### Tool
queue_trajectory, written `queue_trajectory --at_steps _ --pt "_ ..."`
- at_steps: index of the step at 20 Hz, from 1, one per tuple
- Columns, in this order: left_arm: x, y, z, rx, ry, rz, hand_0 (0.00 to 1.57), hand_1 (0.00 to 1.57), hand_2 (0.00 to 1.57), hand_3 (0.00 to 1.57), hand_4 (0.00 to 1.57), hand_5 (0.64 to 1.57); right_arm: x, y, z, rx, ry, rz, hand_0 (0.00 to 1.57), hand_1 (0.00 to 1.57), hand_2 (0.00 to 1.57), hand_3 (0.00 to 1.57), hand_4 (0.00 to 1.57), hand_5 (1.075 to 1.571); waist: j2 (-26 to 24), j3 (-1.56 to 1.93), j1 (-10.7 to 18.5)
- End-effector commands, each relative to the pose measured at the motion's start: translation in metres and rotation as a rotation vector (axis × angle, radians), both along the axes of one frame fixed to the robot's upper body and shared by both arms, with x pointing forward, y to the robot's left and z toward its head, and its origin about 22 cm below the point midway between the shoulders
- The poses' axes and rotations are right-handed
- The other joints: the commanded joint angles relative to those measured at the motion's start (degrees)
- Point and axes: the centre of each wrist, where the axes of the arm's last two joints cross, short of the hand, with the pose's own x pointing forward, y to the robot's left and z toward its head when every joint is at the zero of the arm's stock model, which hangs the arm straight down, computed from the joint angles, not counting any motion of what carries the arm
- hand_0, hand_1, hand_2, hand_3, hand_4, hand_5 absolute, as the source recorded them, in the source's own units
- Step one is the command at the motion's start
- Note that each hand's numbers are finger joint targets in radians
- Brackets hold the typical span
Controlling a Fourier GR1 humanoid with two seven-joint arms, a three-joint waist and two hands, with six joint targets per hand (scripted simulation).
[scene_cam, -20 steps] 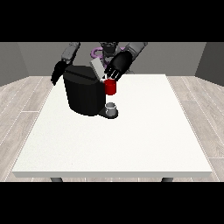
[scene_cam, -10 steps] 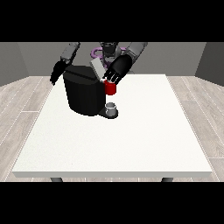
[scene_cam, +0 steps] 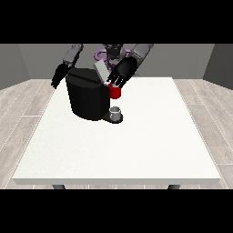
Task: Insert the coffee pod into the coffee machine and close the lid
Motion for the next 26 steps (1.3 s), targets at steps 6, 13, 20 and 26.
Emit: queue_trajectory --at_steps 6,13,20,26 --pt "-0.003 0.014 0.023 0.028 -0.106 0.047 1.27 1.27 1.27 1.18 0.17 1.571 -0.002 0.012 0.006 -0.018 -0.026 0.002 0.0 0.0 0.0 0.0 0.0 1.571 1.68 -0.01 -1.64" --pt "-0.002 0.0 0.003 0.154 -0.111 -0.014 1.16 1.16 1.19 1.07 0.0 1.571 -0.006 -0.001 -0.014 -0.031 -0.008 -0.008 0.0 0.0 0.0 0.0 0.15 1.571 1.25 0.01 0.12" --pt "0.0 0.008 -0.017 0.105 -0.115 0.003 1.11 1.11 1.13 0.97 0.0 1.571 -0.003 0.002 -0.002 -0.002 -0.001 -0.021 0.0 0.0 0.0 0.0 0.0 1.571 1.54 -0.01 0.58" --pt "-0.002 -0.002 0.032 0.061 -0.225 0.017 1.23 1.23 1.2 0.95 0.0 1.571 0.006 0.007 0.013 -0.025 -0.038 0.023 0.0 0.0 0.0 0.0 0.0 1.571 3.71 0.0 -2.04"
